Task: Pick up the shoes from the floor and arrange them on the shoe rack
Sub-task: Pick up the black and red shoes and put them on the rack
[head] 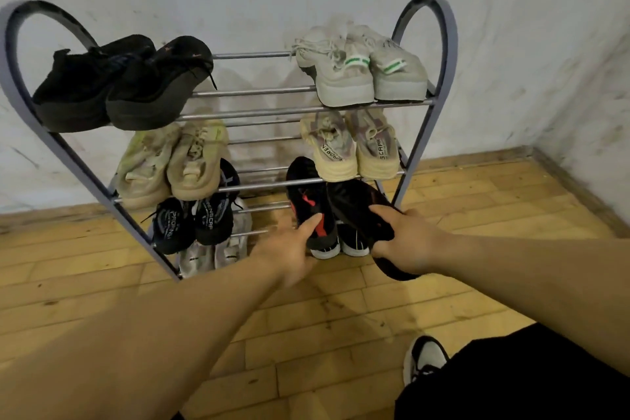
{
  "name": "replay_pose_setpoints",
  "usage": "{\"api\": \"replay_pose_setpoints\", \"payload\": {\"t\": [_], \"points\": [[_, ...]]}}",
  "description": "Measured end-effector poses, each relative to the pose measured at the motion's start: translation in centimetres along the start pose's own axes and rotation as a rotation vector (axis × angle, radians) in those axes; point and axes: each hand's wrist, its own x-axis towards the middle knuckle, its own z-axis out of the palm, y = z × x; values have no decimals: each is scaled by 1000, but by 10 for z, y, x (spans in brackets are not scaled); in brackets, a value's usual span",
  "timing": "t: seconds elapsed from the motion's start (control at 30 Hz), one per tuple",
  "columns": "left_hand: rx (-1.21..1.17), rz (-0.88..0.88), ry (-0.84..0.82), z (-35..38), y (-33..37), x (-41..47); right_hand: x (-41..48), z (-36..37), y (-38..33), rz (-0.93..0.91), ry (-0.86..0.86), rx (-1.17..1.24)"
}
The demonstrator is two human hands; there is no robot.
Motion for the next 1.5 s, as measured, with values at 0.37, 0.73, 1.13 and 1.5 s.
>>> {"api": "replay_pose_setpoints", "payload": {"t": [0.37, 0.73, 1.13, 1.5], "points": [[-57, -68, 178, 54, -28, 73, 101, 64, 7, 103, 249, 204], [-243, 28, 176, 67, -33, 80, 109, 93, 28, 56, 296, 152], [-223, 0, 180, 62, -30, 97, 112, 87, 27, -97, 415, 240], [-296, -10, 200, 69, -24, 131, 150, 78, 33, -97, 456, 220]]}}
